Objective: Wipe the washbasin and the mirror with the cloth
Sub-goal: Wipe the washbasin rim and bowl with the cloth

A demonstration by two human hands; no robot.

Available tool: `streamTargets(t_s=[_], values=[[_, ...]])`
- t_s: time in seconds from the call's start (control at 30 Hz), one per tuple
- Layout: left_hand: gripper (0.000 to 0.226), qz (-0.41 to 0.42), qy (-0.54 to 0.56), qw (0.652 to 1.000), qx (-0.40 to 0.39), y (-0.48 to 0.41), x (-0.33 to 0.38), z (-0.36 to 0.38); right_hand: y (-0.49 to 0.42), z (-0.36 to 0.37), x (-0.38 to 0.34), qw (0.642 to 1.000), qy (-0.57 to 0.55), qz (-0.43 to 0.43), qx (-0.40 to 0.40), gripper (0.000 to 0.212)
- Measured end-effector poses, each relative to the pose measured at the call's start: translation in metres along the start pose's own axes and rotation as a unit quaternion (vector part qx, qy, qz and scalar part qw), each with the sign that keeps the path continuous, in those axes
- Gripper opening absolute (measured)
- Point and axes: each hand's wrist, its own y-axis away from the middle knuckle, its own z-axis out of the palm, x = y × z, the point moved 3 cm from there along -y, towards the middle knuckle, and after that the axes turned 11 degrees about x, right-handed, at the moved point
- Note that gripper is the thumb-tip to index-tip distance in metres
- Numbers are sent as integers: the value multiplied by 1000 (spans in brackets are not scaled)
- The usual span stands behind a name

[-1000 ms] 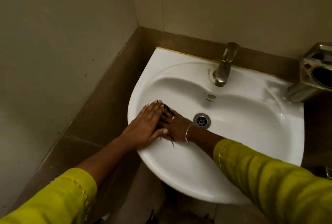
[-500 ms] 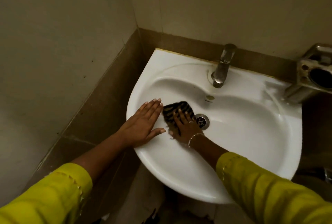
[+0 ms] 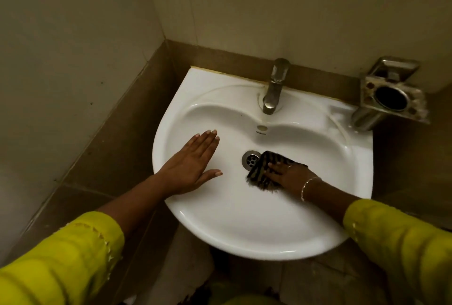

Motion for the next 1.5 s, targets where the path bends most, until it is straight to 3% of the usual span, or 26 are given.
streamTargets(t_s=[0.13,0.23,0.3,0.37,0.4,0.43,0.5,0.53,0.57,0.6,0.7,0.73,0.77,0.83,0.87,0.93,0.97,1.0,1.07,1.13,1.3,1.37,1.5], values=[[82,2,-1,1000,-2,0,2,1,-6,-5,-33,968,-16,215,-130,45],[83,0,0,1000,-6,2,1,3,-8,-21,-70,965,-77,221,-120,36],[85,-3,9,1000,1,2,1,5,-8,-40,-80,949,-197,228,-90,32],[89,-23,42,999,14,3,0,6,-5,-58,-74,889,-360,273,-74,33],[90,-40,67,997,20,4,-2,6,-3,-64,-66,824,-467,311,-73,30],[91,-56,91,994,27,4,-3,5,1,-68,-58,721,-594,350,-66,28],[93,-75,117,990,34,6,-7,3,10,-70,-43,462,-798,386,-33,31],[94,-79,119,989,33,7,-9,3,14,-66,-37,367,-843,393,-20,40],[94,-83,116,989,31,7,-12,3,14,-62,-35,320,-862,393,-11,50],[95,-87,114,989,29,8,-14,4,11,-62,-34,322,-862,392,-5,57],[96,-96,116,988,23,10,-18,7,-18,-69,-34,436,-781,440,83,49],[97,-97,118,988,22,11,-18,7,-32,-75,-34,495,-736,440,138,47],[97,-98,122,987,20,12,-19,8,-48,-82,-32,586,-664,414,211,45],[95,-105,141,984,21,11,-20,8,-83,-105,-32,810,-428,236,323,43],[93,-112,157,981,27,11,-21,9,-101,-104,-32,882,-296,125,344,47],[92,-134,181,974,35,14,-24,11,-129,-95,-36,947,-81,-27,310,51],[95,-146,179,972,32,17,-26,13,-136,-89,-38,966,12,-75,247,51],[99,-155,171,973,24,20,-28,15,-139,-85,-40,981,91,-108,136,50],[101,-157,158,975,12,25,-31,17,-134,-63,-32,981,152,-118,-7,48],[101,-148,154,977,6,24,-32,18,-118,-55,-23,984,165,-63,-30,47],[102,-120,138,983,3,14,-25,18,-82,-18,0,986,163,31,8,42],[103,-113,135,984,-1,12,-20,19,-61,-13,2,988,121,88,35,44],[103,-103,130,986,-9,11,-14,22,-26,-15,5,970,28,242,9,45]])
